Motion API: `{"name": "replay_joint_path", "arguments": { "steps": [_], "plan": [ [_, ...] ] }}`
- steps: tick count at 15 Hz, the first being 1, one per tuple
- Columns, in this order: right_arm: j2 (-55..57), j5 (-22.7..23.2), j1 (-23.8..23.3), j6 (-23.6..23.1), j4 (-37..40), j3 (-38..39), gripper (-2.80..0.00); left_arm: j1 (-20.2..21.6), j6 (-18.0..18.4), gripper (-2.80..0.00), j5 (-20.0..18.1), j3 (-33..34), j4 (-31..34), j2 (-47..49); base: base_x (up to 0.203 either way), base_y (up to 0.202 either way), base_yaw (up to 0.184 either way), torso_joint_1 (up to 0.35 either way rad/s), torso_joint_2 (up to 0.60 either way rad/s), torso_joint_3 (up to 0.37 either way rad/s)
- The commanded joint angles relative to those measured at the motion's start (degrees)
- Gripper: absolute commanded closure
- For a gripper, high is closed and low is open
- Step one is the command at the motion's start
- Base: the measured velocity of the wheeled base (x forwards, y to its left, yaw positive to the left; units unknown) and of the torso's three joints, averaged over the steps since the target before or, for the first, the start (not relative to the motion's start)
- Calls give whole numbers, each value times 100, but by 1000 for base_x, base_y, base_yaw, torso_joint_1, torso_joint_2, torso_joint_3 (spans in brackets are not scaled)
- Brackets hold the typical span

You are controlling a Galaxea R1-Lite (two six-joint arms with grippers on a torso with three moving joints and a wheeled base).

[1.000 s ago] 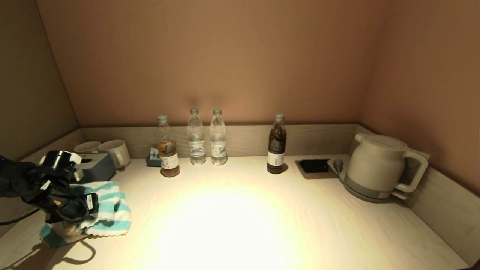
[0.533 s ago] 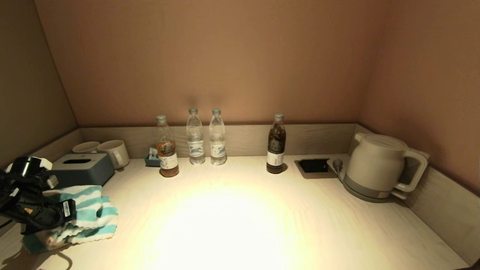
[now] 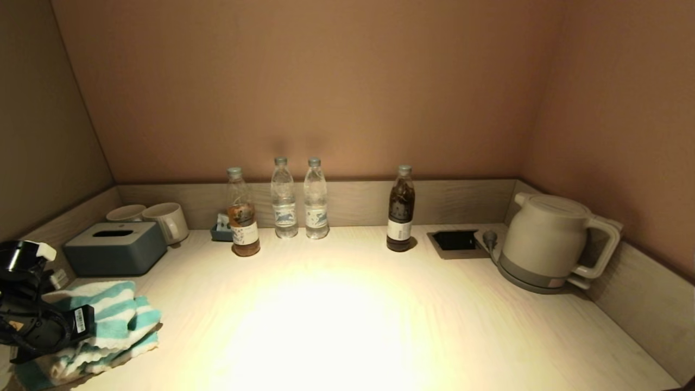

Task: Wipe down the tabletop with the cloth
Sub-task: Sweep the stains on the table

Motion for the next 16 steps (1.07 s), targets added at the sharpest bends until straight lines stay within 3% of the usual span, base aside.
{"name": "replay_joint_path", "arguments": {
  "steps": [1,4,7,10,13,16],
  "plan": [
    [7,0,1,1,-4,0,0,-221,-45,0,-91,144,-15,-155,0,0,0,0,0,0],
    [7,0,1,-5,-4,0,0,-662,-325,0,-246,220,-19,-318,0,0,0,0,0,0],
    [7,0,1,-5,-4,0,0,-2156,-834,0,-293,-17,-40,-333,0,0,0,0,0,0],
    [7,0,1,-5,-4,0,0,-3178,-1191,0,-272,-578,-281,-40,0,0,0,0,0,0],
    [7,0,1,-5,-4,0,0,-3460,-1153,0,-228,-971,-607,324,0,0,0,0,0,0],
    [7,0,1,-5,-4,0,0,-3999,-783,0,-233,-1742,-864,953,0,0,0,0,0,0]
  ]
}}
